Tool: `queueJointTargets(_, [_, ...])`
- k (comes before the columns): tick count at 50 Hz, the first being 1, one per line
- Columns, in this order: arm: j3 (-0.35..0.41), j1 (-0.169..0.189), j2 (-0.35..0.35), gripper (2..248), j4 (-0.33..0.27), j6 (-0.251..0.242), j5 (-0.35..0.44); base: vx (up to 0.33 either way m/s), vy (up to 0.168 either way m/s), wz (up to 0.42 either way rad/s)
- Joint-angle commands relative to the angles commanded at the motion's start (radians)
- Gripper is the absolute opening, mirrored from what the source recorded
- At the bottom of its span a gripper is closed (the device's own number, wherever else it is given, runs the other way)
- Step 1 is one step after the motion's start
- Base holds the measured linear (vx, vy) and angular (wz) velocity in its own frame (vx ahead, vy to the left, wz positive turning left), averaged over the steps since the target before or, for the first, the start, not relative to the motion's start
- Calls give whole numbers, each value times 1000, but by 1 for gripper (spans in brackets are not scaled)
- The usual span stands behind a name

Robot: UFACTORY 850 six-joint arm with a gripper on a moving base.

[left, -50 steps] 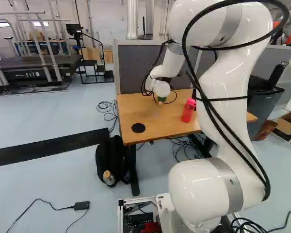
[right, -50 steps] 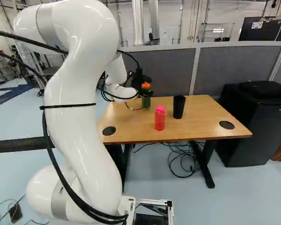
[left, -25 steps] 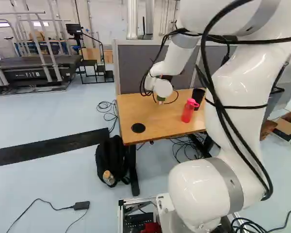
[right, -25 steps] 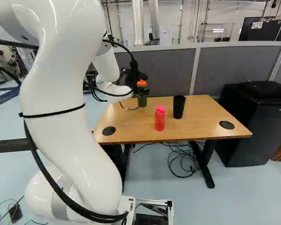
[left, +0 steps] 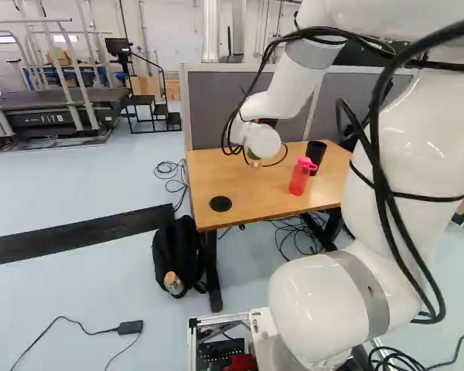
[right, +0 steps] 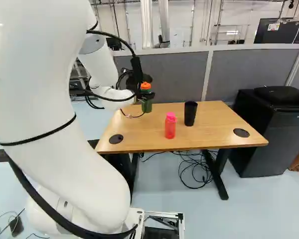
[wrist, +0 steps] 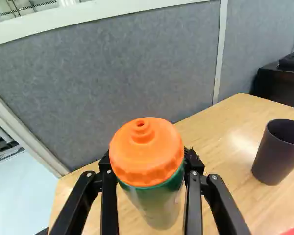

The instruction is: Pick up the green bottle from the table

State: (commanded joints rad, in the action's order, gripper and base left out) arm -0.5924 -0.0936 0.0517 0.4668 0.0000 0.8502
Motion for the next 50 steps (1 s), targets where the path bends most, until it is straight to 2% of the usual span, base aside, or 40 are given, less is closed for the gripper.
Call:
queueJointTargets(20, [104,-36,-153,68,0,0,0,0,0,0])
queueJointTargets(35, [113,-33,-157,68,-11,0,1,0,0,0])
queueJointTargets(50, [143,-23,-170,68,-46,0,2,0,0,0])
